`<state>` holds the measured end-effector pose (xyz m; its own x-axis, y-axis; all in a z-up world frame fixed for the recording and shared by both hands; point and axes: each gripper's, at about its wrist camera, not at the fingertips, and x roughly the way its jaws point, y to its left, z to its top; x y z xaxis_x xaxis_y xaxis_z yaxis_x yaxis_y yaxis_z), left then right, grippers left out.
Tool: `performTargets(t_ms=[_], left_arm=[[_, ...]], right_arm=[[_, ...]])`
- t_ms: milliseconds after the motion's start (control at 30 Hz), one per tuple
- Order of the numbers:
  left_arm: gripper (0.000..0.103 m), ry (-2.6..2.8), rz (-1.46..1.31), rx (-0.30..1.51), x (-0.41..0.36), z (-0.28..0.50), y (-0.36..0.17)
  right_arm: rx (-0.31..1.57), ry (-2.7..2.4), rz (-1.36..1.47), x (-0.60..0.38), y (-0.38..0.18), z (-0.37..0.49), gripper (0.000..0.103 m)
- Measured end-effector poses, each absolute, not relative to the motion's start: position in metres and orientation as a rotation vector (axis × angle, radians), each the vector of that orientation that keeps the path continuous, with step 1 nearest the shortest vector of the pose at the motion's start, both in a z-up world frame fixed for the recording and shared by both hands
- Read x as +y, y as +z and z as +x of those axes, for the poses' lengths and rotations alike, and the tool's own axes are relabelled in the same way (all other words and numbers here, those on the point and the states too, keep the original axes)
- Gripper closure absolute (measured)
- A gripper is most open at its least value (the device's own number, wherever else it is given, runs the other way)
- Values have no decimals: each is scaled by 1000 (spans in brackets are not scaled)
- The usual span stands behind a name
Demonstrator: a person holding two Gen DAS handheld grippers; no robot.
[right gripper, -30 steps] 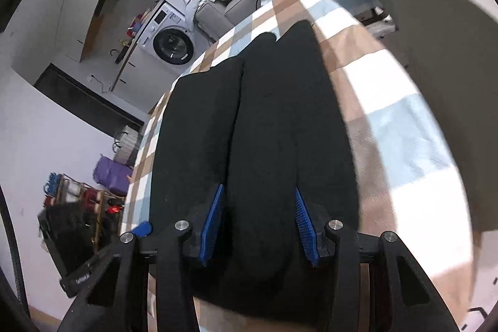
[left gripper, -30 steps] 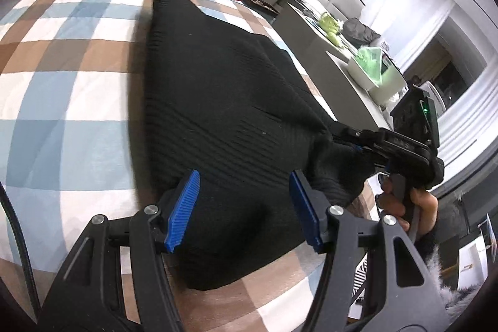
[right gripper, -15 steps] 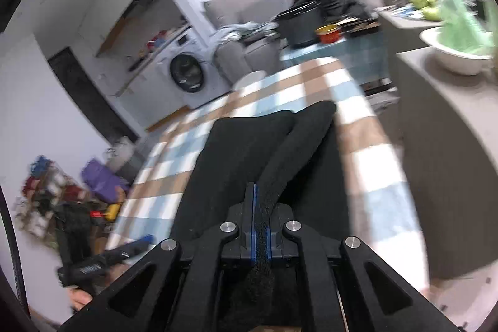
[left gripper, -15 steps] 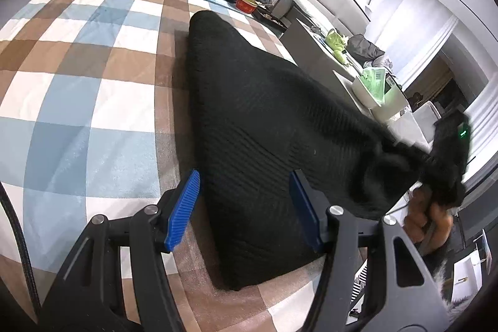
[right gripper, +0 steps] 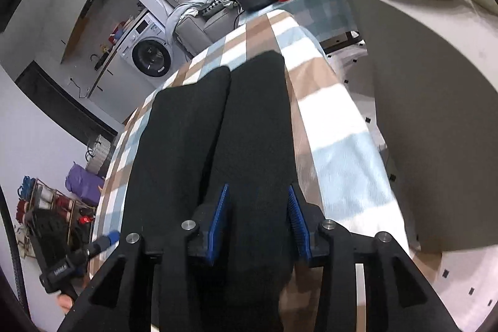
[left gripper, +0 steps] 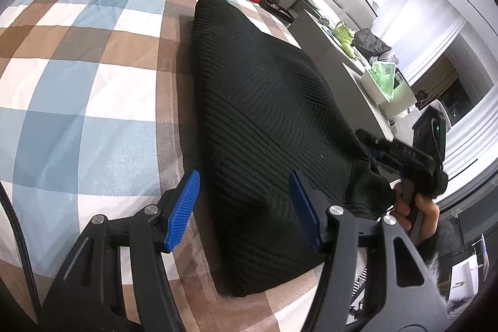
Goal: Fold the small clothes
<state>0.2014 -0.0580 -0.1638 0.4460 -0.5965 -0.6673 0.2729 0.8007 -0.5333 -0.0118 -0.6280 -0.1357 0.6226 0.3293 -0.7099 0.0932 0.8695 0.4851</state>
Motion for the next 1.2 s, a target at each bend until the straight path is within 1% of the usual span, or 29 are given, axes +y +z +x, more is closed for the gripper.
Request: performTargets(t_ms=[100,133,167,200,233,267,333,400,467,500,533,567,633,733,767,800,833,933,1000,1033,1133,1200], left_arm=[[46,-556,-378,978,-60,206,-167],[46,-555,-377,981,-61,206,-168],[46,-555,-377,987,-62,207,-170],[46,-556,-377,990,-62,208,-171],[46,-559,-378,992,-62,209,-172],[46,-559,-378,994,-62,210,-173],[46,-555,-381,999,-62,213,-174],[46,-553,-389,998,-60,214,-174],[46,-554,-396,995,-57,215,-174],[46,-552,-400,995,-57,216,-175],[46,-552,-403,996,-56,217,-175],[46,-554,-406,999,-56,219,-176],[46,-553,-410,1004,-56,220,-177],[46,-559,-408,998,-56,217,-175],[46,-558,-404,993,-56,215,-173],[46,-557,-399,987,-55,213,-172],[46,-556,-396,983,-54,212,-171],[46,-544,-396,977,-49,209,-169],[46,-535,-404,976,-46,209,-169],[46,-535,-407,975,-46,210,-169],[46,-535,-410,977,-47,211,-169],[46,-534,-403,978,-49,210,-169]], right_arm=[[914,163,512,-624,-139,1,64],[931,158,506,-622,-142,6,67],[944,161,491,-619,-143,11,80],[957,160,460,-617,-144,16,88],[943,158,448,-617,-144,17,93],[921,175,429,-616,-141,21,93],[949,145,382,-615,-139,29,93],[975,125,381,-617,-133,30,88],[958,118,403,-620,-122,24,78],[941,138,416,-620,-117,23,75],[930,168,426,-617,-112,22,66],[929,210,432,-612,-108,23,60],[951,307,439,-597,-108,32,59],[1040,364,438,-577,-123,50,60],[1071,352,426,-572,-128,56,74],[1081,339,410,-568,-131,60,86],[1074,344,394,-564,-129,60,94],[960,347,295,-552,-101,45,94],[928,307,287,-556,-87,39,94],[923,264,239,-557,-84,36,94],[993,169,152,-559,-101,37,92],[1051,166,183,-566,-115,37,90]])
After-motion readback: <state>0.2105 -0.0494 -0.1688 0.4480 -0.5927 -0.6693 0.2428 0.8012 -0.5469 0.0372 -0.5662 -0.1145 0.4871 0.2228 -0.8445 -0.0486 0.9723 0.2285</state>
